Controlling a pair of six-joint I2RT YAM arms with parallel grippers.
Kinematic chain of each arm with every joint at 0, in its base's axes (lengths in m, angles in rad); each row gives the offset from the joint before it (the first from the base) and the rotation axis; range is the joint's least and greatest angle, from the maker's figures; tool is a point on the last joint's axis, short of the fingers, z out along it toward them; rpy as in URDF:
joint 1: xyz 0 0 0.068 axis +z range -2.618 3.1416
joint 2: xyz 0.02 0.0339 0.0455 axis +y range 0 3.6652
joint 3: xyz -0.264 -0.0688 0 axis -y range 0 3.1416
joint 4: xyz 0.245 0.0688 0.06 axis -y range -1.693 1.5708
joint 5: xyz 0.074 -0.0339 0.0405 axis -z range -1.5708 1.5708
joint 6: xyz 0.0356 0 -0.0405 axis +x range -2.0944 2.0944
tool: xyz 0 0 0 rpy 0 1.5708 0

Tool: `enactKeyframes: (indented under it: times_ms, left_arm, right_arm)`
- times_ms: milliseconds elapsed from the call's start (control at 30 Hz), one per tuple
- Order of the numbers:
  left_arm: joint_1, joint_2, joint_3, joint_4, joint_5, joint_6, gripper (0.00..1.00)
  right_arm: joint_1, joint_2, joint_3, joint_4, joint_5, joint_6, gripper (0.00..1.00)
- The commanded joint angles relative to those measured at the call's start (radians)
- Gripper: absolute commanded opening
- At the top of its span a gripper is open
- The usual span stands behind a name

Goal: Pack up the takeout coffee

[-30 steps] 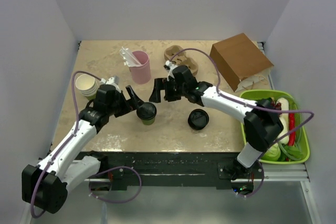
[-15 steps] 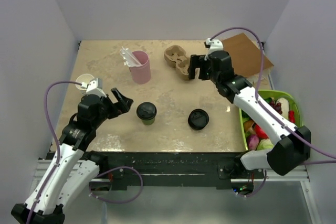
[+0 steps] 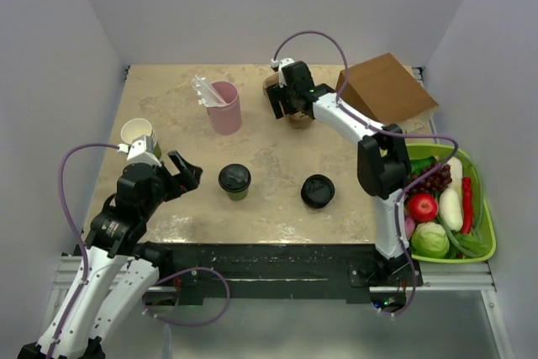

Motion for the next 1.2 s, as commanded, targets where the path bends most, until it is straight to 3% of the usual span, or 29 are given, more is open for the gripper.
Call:
enactKeyframes:
  times_ms: [0,100,133,500,567,633,700,767,900,1167]
  left_arm:
    - [-0.004,0.016,0.016,-0.002,-0.029,0.015,1.00]
    - [-0.003,0.027,0.013,0.004,-0.024,0.014,1.00]
    - [-0.004,0.032,0.011,0.004,-0.030,0.014,1.00]
    - [-0.002,0.021,0.020,0.001,-0.043,0.021,1.00]
    - [-0.002,0.021,0.019,0.002,-0.041,0.021,1.00]
    - [-0.004,0.022,0.019,0.002,-0.041,0.021,1.00]
    - [-0.004,0.025,0.019,0.001,-0.041,0.023,1.00]
    - [-0.002,0.027,0.019,0.001,-0.040,0.023,1.00]
    - [-0.004,0.027,0.019,0.001,-0.044,0.021,1.00]
    - [-0.003,0.030,0.020,0.001,-0.040,0.021,1.00]
  right_arm:
    - [0.006,0.060,0.120,-0.046,0.055,-0.001,0.75]
    - [0.006,0.070,0.117,-0.008,0.080,0.035,0.66]
    - [0.007,0.066,0.108,0.010,0.094,0.052,0.55]
    - [0.006,0.111,0.126,0.027,0.060,0.083,0.38]
    - [0.006,0.106,0.126,0.030,0.051,0.089,0.27]
    - [0.006,0.103,0.127,0.035,0.042,0.089,0.23]
    - [0.006,0.105,0.137,0.027,0.045,0.091,0.23]
    - [0.006,0.115,0.150,0.006,0.058,0.092,0.34]
    - [0.006,0.145,0.173,-0.028,0.072,0.089,0.40]
    - [0.008,0.165,0.184,-0.050,0.086,0.089,0.40]
